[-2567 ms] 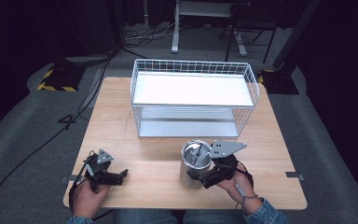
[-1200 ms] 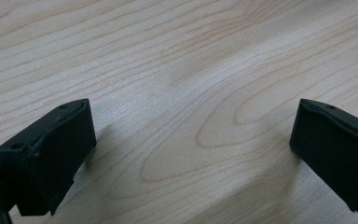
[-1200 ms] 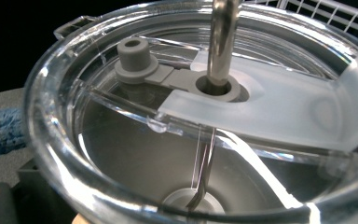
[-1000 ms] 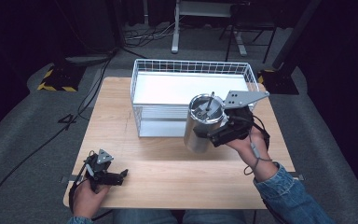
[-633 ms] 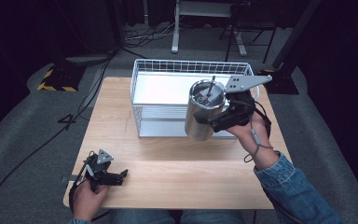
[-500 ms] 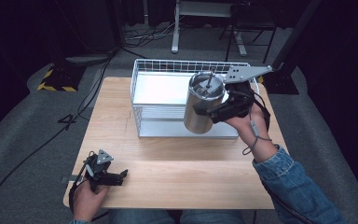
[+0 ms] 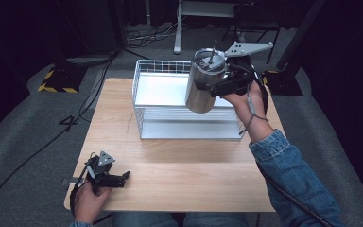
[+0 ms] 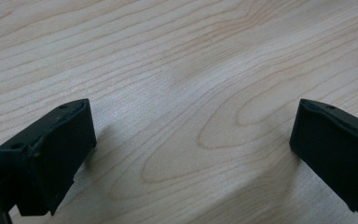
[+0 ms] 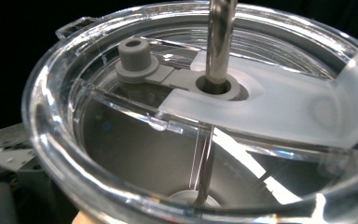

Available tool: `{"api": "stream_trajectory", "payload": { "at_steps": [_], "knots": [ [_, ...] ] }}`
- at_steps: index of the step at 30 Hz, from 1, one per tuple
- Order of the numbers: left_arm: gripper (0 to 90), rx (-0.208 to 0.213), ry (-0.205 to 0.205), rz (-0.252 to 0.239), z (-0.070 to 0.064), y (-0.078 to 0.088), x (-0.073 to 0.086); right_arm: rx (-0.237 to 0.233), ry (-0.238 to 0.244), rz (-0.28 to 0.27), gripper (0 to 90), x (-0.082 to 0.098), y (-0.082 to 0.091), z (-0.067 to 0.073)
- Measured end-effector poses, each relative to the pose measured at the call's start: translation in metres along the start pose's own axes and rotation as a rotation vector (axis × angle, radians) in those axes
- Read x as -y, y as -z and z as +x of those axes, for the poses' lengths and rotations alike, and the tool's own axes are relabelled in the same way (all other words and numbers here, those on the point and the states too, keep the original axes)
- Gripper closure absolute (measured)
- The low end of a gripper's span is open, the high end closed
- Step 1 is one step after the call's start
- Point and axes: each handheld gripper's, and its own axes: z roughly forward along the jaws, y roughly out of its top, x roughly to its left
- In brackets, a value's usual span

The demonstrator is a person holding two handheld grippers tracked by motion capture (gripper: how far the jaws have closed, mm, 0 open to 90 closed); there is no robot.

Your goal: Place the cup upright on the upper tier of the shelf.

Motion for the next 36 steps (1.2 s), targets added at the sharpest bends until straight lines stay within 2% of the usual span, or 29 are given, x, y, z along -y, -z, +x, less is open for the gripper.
{"api": "stream_trajectory", "payload": {
  "at_steps": [2,3,8,10,11,12,13,16,17,27,36],
  "knots": [
    [0.6,0.0,0.0,0.0,0.0,0.0,0.0,0.009,-0.008,0.002,3.8,-0.001,-0.002,-0.003],
    [0.6,0.0,0.0,0.0,0.0,0.0,0.0,0.024,-0.022,0.004,3.8,-0.003,-0.007,-0.012],
    [0.6,0.0,0.0,0.0,0.0,0.0,0.0,0.071,-0.065,0.007,3.8,-0.005,-0.016,-0.034],
    [0.6,0.0,0.001,0.0,0.0,0.0,0.0,0.081,-0.075,0.007,3.8,-0.005,-0.018,-0.038],
    [0.6,0.001,0.0,0.0,0.0,0.0,0.0,0.105,-0.091,0.005,3.8,-0.006,-0.02,-0.046],
    [0.6,0.001,0.002,-0.002,0.0,0.0,0.0,0.105,-0.091,0.005,3.8,-0.006,-0.02,-0.046],
    [0.6,0.001,0.002,0.0,0.0,0.0,0.0,0.127,-0.099,0.014,3.8,-0.006,-0.023,-0.052],
    [0.6,0.001,0.003,-0.001,0.0,0.0,0.0,0.147,-0.106,0.018,3.8,-0.005,-0.026,-0.057],
    [0.6,0.001,0.005,-0.004,0.0,-0.001,0.0,0.163,-0.116,0.025,3.8,-0.004,-0.03,-0.063],
    [0.6,-0.002,0.002,0.0,0.0,-0.001,-0.001,0.2,-0.157,0.044,3.7,0.008,-0.041,-0.078],
    [0.6,-0.001,0.006,0.0,0.0,-0.001,-0.001,0.201,-0.167,0.05,3.7,0.012,-0.041,-0.083]
  ]
}}
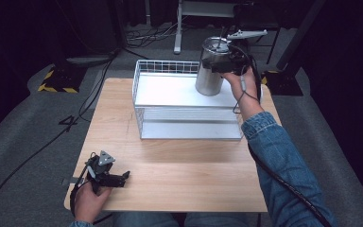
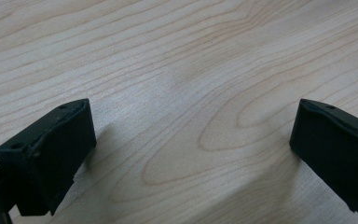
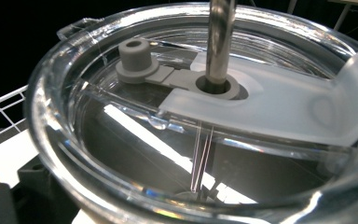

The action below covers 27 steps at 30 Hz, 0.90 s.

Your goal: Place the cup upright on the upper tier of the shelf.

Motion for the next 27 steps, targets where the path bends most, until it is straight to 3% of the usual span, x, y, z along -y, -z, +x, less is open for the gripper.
{"api": "stream_trajectory", "payload": {
  "at_steps": [8,27],
  "knots": [
    [0.6,-0.001,-0.005,0.001,0.0003,0.0001,-0.0001,0.004,0.014,0.015,3.6,-0.0015,-0.0021,0.0012],
    [0.6,-0.001,-0.004,0.0,0.0002,0.0001,-0.0001,0.003,0.028,-0.028,0.0,0.003,-0.0032,-0.0008]
  ]
}}
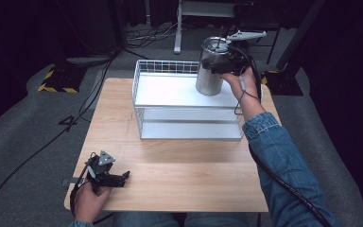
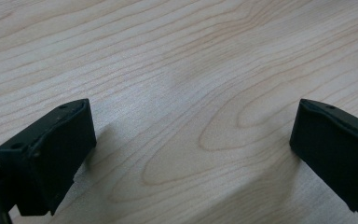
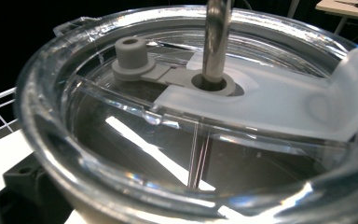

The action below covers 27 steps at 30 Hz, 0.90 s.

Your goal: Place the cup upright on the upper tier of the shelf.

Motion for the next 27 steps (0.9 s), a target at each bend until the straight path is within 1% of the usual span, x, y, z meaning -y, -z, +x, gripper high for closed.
{"api": "stream_trajectory", "payload": {
  "at_steps": [4,11,16,17,19,21,22,23,24,27],
  "knots": [
    [0.6,0.001,0.003,0.0,0.0,0.0,0.0,0.01,0.004,-0.005,0.0,0.0,0.003,0.001],
    [0.6,0.001,-0.003,0.002,0.0,0.0,0.0,0.002,-0.006,-0.005,0.0,0.002,0.01,0.0],
    [0.6,0.001,-0.001,0.0,0.0,0.0,0.0,-0.009,-0.006,-0.022,0.0,0.003,0.023,0.001],
    [0.6,0.001,-0.001,0.0,0.0,0.0,0.0,-0.015,-0.002,-0.026,0.0,0.004,0.028,0.001],
    [0.6,0.001,-0.001,0.0,0.0,0.0,0.0,-0.016,-0.004,-0.024,0.0,0.004,0.031,0.001],
    [0.6,0.001,-0.001,0.0,0.0,0.0,0.0,-0.024,0.002,-0.03,0.0,0.005,0.038,0.002],
    [0.6,0.005,-0.006,0.0,0.001,0.0,0.0,-0.024,0.005,-0.034,0.0,0.005,0.045,0.003],
    [0.6,0.005,-0.006,0.0,0.001,0.0,0.0,-0.024,0.005,-0.034,0.0,0.005,0.045,0.003],
    [0.6,0.006,-0.009,0.0,0.001,-0.001,-0.001,-0.03,0.007,-0.034,0.0,0.006,0.053,0.004],
    [0.6,0.006,-0.009,0.0,0.001,-0.001,-0.001,-0.039,0.016,-0.036,0.0,0.008,0.063,0.005]
  ]
}}
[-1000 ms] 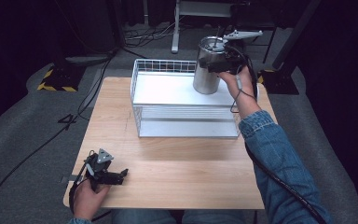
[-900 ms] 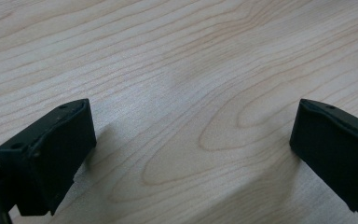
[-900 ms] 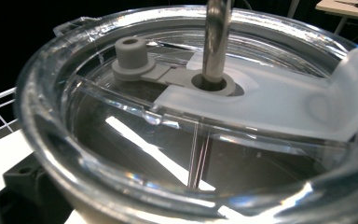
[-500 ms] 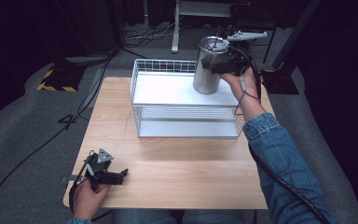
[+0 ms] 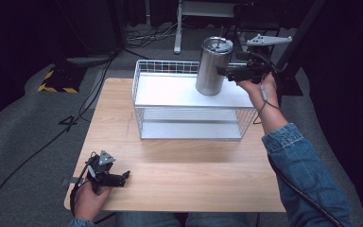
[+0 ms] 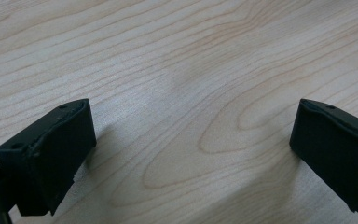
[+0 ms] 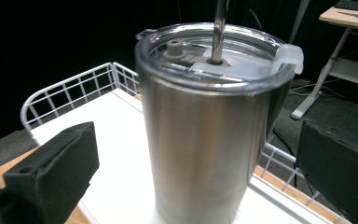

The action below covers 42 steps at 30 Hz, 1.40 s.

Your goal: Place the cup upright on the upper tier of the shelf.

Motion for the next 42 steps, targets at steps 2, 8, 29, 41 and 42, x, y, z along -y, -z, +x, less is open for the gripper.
{"api": "stream_trajectory", "payload": {
  "at_steps": [2,8,29,41,42],
  "knots": [
    [0.6,0.0,0.0,0.0,0.0,0.0,0.0,-0.009,0.002,-0.003,0.0,0.002,0.007,0.002],
    [0.6,0.0,0.0,0.0,0.0,0.0,0.0,-0.031,0.02,-0.001,0.0,0.01,0.027,0.007],
    [0.6,-0.001,-0.001,0.0,0.0,0.0,0.0,-0.057,0.04,0.025,0.0,0.059,0.095,0.014],
    [0.6,-0.001,0.0,0.0,0.0,0.0,0.0,-0.013,0.098,0.057,0.0,0.095,0.107,0.022],
    [0.6,-0.001,-0.001,0.0,0.0,0.0,0.0,-0.014,0.097,0.061,0.0,0.099,0.107,0.023]
  ]
}}
